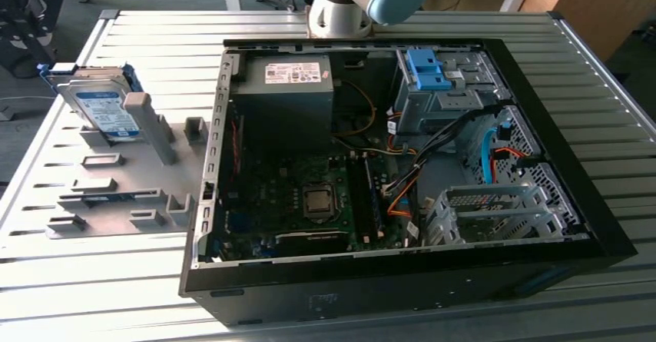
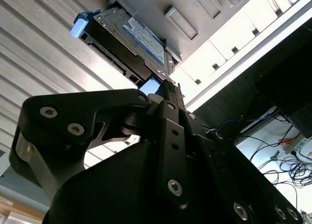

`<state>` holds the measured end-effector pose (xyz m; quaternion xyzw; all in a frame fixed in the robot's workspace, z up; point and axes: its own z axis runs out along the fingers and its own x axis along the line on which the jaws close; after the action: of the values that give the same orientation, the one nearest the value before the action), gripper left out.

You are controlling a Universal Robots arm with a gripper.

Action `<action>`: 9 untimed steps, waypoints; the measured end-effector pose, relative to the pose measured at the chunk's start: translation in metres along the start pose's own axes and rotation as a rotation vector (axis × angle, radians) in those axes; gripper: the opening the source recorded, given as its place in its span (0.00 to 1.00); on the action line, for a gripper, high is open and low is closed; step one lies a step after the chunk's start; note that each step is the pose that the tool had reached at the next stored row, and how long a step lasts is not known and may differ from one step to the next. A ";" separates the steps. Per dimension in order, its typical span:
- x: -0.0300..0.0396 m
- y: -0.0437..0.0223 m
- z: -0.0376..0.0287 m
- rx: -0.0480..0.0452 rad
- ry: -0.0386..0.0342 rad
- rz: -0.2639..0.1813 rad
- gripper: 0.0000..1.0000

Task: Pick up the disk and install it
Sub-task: 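Pick up the disk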

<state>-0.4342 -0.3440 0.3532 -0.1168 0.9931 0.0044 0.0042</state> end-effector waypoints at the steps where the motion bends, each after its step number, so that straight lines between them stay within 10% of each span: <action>1: 0.0000 0.0000 0.0000 0.0000 0.0001 -0.005 0.11; 9: 0.0000 0.0000 0.0000 -0.0004 0.0004 -0.042 0.11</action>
<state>-0.4342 -0.3441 0.3532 -0.1377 0.9905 0.0045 0.0041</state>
